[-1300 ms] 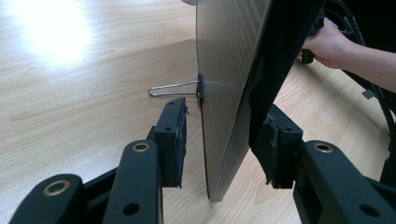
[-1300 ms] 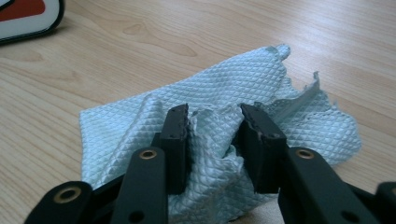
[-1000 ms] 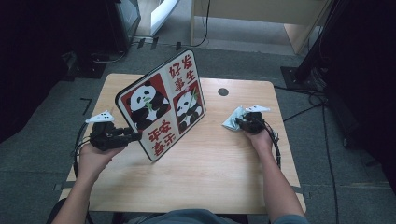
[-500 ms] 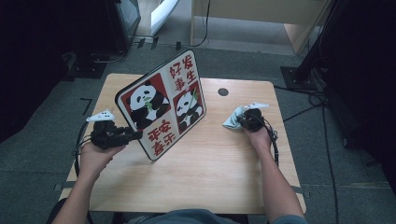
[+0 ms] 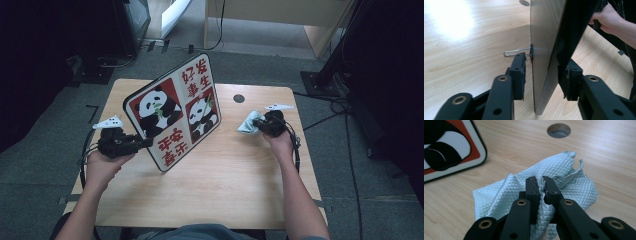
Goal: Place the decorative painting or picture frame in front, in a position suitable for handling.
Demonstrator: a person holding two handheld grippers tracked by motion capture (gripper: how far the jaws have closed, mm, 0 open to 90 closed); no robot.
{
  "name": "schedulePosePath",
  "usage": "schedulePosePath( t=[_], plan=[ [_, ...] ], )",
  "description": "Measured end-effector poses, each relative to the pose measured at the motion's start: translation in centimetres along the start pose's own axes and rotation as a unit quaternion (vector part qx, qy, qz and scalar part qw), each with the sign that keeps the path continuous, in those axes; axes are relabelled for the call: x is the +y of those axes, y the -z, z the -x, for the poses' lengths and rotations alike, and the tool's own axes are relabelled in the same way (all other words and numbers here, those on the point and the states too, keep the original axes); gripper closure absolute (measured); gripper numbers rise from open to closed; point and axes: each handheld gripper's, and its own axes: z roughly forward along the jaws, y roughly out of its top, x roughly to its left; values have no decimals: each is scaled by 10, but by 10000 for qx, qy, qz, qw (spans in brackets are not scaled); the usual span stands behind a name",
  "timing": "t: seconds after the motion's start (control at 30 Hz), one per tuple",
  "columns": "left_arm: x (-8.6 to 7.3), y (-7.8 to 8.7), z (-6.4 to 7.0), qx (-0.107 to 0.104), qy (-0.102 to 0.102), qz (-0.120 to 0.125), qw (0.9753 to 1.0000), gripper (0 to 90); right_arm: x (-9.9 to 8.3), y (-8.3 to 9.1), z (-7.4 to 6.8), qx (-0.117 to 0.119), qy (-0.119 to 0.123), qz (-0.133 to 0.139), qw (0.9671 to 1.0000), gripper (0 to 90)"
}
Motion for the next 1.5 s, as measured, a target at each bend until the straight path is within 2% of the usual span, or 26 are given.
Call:
schedulePosePath(
  t=[0.07,0.1,0.33,0.73,0.8,0.83,0.93,1.0,1.07,1.1,1.13,1.17,1.33,1.47,1.5],
  plan=[
    [1,0,0,-34,-5,12,10000,646,2,1,-2,28,42,35,10000,846],
    [2,-1,0,-57,-21,25,10000,681,6,4,-8,92,163,114,9998,846],
    [4,-2,1,-148,-106,33,9998,769,18,13,-27,276,389,321,9983,846],
    [5,-2,1,-164,-94,-7,9998,782,30,21,-43,496,556,314,9967,847],
    [5,-2,1,-161,-97,-8,9998,782,28,19,-45,529,634,242,9963,847],
    [5,-2,1,-147,-109,-6,9998,783,24,13,-44,547,696,74,9960,846],
    [5,-2,1,-149,-113,-7,9998,782,18,2,-42,598,666,-149,9959,847],
    [5,-2,1,-154,-113,-5,9998,782,15,-1,-41,604,659,-150,9959,846],
    [5,-2,1,-156,-113,-3,9998,782,5,-13,-39,554,719,-224,9956,846],
    [5,-2,1,-157,-111,-1,9998,781,-1,-18,-38,534,826,-289,9947,846],
    [5,-2,1,-157,-111,-1,9998,781,-1,-18,-38,534,826,-289,9947,846],
    [5,-2,1,-150,-116,-2,9998,781,-7,-25,-36,507,802,-519,9941,846],
    [4,-2,1,-153,-104,2,9998,781,-14,-34,-36,489,825,-675,9931,837],
    [4,-2,1,-154,-105,4,9998,780,-15,-35,-36,485,869,-735,9923,799],
    [4,-2,1,-156,-100,2,9998,780,-15,-35,-36,507,937,-804,9910,693]
  ],
)
